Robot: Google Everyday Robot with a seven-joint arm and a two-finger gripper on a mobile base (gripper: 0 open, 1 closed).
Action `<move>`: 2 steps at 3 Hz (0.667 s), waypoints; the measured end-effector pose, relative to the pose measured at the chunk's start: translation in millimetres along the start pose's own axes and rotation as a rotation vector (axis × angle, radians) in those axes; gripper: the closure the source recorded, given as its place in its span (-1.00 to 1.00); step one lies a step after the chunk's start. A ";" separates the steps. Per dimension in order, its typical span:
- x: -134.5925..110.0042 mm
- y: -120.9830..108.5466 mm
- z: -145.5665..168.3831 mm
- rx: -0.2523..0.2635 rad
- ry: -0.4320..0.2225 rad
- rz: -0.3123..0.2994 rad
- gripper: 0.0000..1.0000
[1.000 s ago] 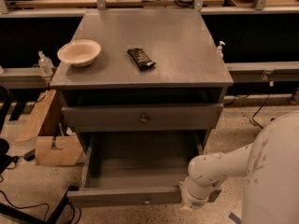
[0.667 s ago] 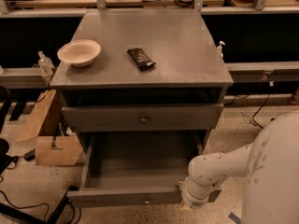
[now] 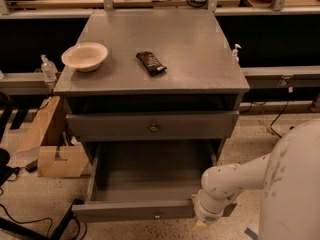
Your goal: Open middle drawer
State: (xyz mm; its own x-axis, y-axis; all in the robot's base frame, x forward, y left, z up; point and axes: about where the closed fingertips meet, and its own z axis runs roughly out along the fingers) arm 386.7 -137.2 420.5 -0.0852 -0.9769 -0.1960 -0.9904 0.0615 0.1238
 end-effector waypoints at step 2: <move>-0.2 -0.3 -0.6 0.000 0.000 0.000 -1.00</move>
Offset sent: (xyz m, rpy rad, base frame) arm 0.0000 0.0000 0.0006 0.0000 0.0000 0.0000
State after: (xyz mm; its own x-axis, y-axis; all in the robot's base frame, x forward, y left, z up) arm 387.1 -137.1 421.1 -0.0851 -0.9769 -0.1960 -0.9904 0.0615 0.1239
